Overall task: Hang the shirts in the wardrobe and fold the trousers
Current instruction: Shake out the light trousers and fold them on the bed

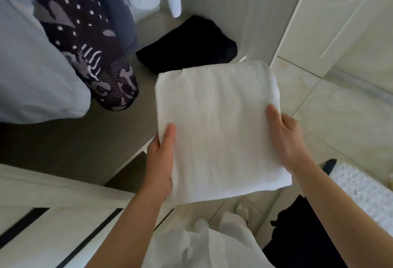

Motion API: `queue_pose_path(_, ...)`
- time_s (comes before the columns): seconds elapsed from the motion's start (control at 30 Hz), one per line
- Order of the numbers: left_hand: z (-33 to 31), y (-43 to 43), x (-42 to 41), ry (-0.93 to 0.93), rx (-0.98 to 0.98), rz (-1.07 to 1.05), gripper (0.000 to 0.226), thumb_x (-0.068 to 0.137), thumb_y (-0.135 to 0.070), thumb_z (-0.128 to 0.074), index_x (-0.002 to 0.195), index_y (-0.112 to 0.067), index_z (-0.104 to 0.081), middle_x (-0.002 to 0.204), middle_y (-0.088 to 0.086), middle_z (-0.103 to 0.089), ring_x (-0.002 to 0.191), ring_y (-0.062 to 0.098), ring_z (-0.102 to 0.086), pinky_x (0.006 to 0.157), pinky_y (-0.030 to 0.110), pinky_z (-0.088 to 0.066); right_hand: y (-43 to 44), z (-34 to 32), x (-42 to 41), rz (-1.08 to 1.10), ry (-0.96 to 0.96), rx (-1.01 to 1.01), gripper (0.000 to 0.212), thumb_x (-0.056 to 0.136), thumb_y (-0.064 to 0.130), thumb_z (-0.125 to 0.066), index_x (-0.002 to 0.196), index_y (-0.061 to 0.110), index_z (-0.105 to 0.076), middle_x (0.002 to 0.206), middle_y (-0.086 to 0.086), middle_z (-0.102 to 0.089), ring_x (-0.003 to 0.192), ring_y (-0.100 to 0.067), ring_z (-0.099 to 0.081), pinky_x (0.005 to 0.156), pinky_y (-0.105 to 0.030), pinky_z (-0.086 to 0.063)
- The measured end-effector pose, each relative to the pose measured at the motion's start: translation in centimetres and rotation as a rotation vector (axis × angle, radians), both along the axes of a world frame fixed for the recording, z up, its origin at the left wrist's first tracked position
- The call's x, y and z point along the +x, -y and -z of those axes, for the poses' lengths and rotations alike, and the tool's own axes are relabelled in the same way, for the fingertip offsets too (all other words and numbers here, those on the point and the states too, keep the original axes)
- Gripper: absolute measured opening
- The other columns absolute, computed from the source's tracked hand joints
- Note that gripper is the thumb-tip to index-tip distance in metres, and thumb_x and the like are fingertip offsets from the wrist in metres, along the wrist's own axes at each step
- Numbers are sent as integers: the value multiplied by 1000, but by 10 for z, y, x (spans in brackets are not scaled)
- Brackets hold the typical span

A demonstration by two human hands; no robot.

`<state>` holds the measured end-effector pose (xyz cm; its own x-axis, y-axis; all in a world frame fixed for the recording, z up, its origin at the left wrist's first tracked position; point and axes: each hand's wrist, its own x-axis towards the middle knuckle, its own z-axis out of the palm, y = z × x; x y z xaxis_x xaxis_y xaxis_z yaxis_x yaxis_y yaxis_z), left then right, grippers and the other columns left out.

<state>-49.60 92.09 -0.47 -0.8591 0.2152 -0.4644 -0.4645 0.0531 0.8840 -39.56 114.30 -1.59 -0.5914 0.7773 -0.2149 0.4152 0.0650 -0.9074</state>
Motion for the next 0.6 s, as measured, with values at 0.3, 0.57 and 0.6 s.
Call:
queue_pose_path(0.3,-8,-78,-33,-10,33,-227,22,90,-56,-56,107,-42,-58,107,-4,-70,94,20,-67,74,38,-54,-96,-26,-85,-217,-6,38,72,90,67,-42,89,-3,-60,79,-12,-62,71,-28,-58,73,-43,-52)
queue_pose_path(0.57,-18,-135,-66,8,35,-459,45,91,-53,-59,124,-22,-60,106,0,-71,93,21,-67,73,35,-53,-158,-47,-167,-411,12,24,58,94,60,-43,88,6,-64,82,-1,-63,75,-19,-58,72,-34,-48)
queue_pose_path(0.6,-20,-139,-72,-2,34,-471,42,92,-50,-58,121,-20,-61,102,0,-71,90,20,-68,71,33,-53,-162,-49,-178,-422,17,26,56,94,60,-44,88,8,-64,85,-2,-63,76,-19,-59,74,-35,-48)
